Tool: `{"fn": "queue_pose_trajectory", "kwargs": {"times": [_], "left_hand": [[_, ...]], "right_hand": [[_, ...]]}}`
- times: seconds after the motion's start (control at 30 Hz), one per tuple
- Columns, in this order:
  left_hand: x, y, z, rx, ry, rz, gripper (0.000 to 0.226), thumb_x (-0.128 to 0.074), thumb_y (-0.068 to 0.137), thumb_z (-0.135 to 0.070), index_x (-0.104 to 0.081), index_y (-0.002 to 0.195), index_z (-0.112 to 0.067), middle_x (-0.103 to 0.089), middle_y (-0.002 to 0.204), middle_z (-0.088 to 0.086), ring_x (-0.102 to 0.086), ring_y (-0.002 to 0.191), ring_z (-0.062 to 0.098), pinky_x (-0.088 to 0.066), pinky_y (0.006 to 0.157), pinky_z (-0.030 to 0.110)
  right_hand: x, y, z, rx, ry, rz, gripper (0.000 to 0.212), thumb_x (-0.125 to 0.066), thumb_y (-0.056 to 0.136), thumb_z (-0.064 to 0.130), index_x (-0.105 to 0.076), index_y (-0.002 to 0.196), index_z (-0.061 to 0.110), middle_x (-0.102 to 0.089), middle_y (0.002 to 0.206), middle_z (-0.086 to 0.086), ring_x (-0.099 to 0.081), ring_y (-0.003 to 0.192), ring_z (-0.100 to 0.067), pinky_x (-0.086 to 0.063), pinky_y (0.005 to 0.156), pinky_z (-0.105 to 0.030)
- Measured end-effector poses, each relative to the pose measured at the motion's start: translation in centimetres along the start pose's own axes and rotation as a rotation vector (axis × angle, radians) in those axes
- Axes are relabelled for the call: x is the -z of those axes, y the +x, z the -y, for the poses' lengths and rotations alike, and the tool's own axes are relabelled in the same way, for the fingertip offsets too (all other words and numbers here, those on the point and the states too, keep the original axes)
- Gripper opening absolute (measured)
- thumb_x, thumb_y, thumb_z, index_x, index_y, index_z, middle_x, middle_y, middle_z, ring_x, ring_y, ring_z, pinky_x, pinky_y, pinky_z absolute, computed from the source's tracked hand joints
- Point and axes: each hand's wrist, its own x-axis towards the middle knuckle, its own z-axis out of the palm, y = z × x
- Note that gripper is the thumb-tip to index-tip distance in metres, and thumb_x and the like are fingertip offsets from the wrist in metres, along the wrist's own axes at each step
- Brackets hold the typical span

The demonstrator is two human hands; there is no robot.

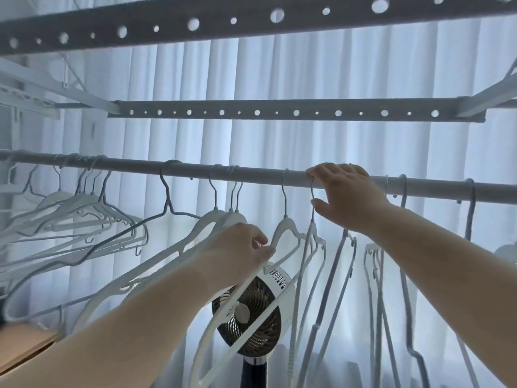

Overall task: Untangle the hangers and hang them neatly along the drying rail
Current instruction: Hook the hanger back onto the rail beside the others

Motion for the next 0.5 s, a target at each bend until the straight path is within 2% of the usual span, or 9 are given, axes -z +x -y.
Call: {"fn": "queue_pose_trajectory", "kwargs": {"times": [0.1,0.17,0.23,0.3,0.4,0.5], "left_hand": [[1.4,-1.1,0.8,-0.067,0.152,-0.174,0.026,-0.048,0.089,-0.041,-0.059,0.109,-0.027,-0.057,0.098,-0.012,-0.051,0.093,0.009,-0.038,0.077,0.023],[2.2,-2.0,1.5,-0.095,0.261,-0.231,0.028,-0.046,0.091,-0.037,-0.054,0.116,-0.028,-0.056,0.115,-0.010,-0.049,0.106,0.012,-0.037,0.081,0.024],[2.8,-2.5,2.8,-0.094,0.339,-0.214,0.036,-0.044,0.092,-0.035,-0.043,0.128,-0.031,-0.048,0.129,-0.012,-0.044,0.119,0.014,-0.037,0.093,0.026],[3.2,-2.5,4.2,-0.071,0.361,-0.156,0.045,-0.045,0.092,-0.035,-0.033,0.135,-0.030,-0.042,0.136,-0.011,-0.043,0.122,0.015,-0.036,0.098,0.027],[3.8,-2.3,6.0,-0.037,0.355,-0.115,0.044,-0.046,0.091,-0.033,-0.035,0.133,-0.026,-0.044,0.134,-0.008,-0.049,0.117,0.015,-0.040,0.094,0.028],[4.2,-2.3,7.3,-0.031,0.378,-0.135,0.032,-0.048,0.091,-0.026,-0.045,0.123,-0.025,-0.055,0.119,-0.005,-0.053,0.107,0.016,-0.043,0.086,0.027]], "right_hand": [[0.1,0.4,0.7,0.006,0.043,-0.040,0.052,-0.044,0.092,0.023,-0.030,0.141,0.021,-0.032,0.148,0.003,-0.028,0.137,-0.020,-0.013,0.114,-0.031],[0.2,0.9,1.3,0.036,0.048,-0.067,0.052,-0.043,0.092,0.024,-0.029,0.142,0.021,-0.029,0.150,0.004,-0.025,0.138,-0.019,-0.012,0.114,-0.030],[0.1,1.7,2.5,0.058,0.049,-0.078,0.052,-0.043,0.093,0.029,-0.029,0.142,0.021,-0.031,0.150,0.003,-0.026,0.138,-0.018,-0.014,0.114,-0.031],[0.0,2.7,3.7,0.066,0.042,-0.071,0.052,-0.043,0.094,0.033,-0.029,0.142,0.020,-0.034,0.148,0.002,-0.029,0.137,-0.019,-0.016,0.113,-0.031],[-0.4,4.2,5.3,0.032,-0.008,-0.021,0.050,-0.043,0.093,0.035,-0.032,0.139,0.019,-0.042,0.143,-0.002,-0.034,0.133,-0.022,-0.021,0.110,-0.035],[-0.8,5.0,5.9,-0.039,-0.043,0.033,0.042,-0.045,0.092,0.030,-0.038,0.131,0.016,-0.052,0.130,-0.005,-0.045,0.123,-0.025,-0.030,0.101,-0.036]]}}
